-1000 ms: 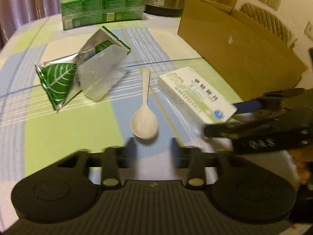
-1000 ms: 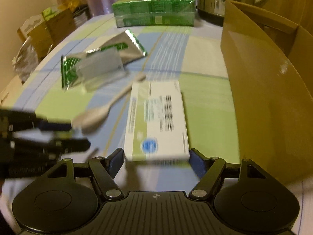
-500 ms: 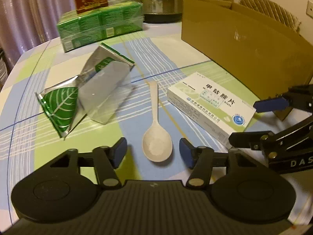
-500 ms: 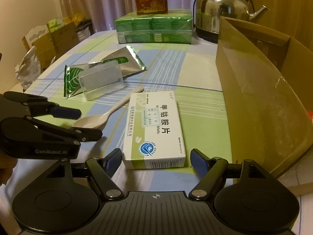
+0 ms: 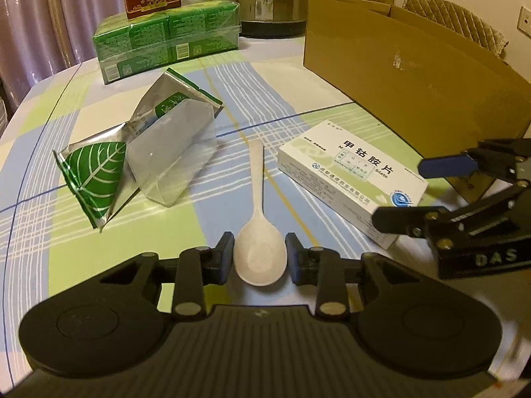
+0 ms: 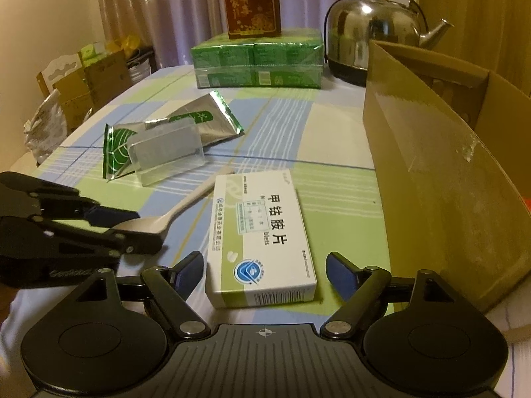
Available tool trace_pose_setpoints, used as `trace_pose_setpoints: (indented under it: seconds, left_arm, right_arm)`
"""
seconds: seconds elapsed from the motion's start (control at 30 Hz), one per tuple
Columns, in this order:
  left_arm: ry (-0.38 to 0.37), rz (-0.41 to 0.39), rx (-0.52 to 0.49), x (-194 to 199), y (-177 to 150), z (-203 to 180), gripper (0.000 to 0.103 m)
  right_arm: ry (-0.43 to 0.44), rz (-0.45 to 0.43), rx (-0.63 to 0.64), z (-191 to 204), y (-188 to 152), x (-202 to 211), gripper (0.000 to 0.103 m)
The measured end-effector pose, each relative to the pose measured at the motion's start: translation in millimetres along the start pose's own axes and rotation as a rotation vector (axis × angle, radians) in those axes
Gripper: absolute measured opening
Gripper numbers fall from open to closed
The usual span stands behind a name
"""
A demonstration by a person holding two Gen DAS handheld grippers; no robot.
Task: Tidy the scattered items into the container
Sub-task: 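Grasp the white spoon with the left gripper while the right gripper grasps the medicine box, then carry the spoon and medicine box in both grippers over the cardboard box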
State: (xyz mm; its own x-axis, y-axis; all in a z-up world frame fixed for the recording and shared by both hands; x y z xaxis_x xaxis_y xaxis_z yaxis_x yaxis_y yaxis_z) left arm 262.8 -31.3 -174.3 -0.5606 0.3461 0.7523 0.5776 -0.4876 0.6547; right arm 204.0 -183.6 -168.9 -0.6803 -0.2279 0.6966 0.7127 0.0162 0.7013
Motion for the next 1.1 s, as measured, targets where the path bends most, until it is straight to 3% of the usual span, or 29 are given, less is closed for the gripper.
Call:
trace_pose_setpoints:
  seconds: [0.63,0.67,0.7,0.73,1.1]
  left_arm:
    - [0.005,-0.04,0.095,20,-7,6,0.028]
    - [0.003,-0.041,0.1,20,-8,6,0.028]
    - [-0.001,-0.044,0.109,21,-8,6,0.028]
    - [-0.006,-0.047,0.118,22,-7,6,0.028]
    - [0.0,-0.068,0.138,41,-4,-1,0.028]
  right_arm:
    - [-0.007,-0.001,-0.01,1,15,-34,0.08]
    - [-0.007,0.003,-0.01,1,15,-35,0.079]
    - [-0.008,0.009,-0.009,1,14,-36,0.07]
    - [-0.01,0.013,-0.004,2,13,-36,0.069]
    - [-0.01,-0.024,0.0,9,12,-5,0.069]
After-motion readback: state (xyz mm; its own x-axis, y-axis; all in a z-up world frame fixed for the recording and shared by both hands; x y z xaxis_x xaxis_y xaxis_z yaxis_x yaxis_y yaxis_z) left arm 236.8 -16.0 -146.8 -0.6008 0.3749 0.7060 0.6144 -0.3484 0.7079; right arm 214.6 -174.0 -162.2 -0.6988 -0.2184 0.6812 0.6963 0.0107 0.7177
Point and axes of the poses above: each gripper's, at about its wrist camera, not at the fingertips, and x roughly against the way its jaws point, z to its left, y to its top, the point moved 5 cm from there along -x, roughly the way its jaws point, and after that the axes turned 7 degrees about -x, right-handed, at the moved point
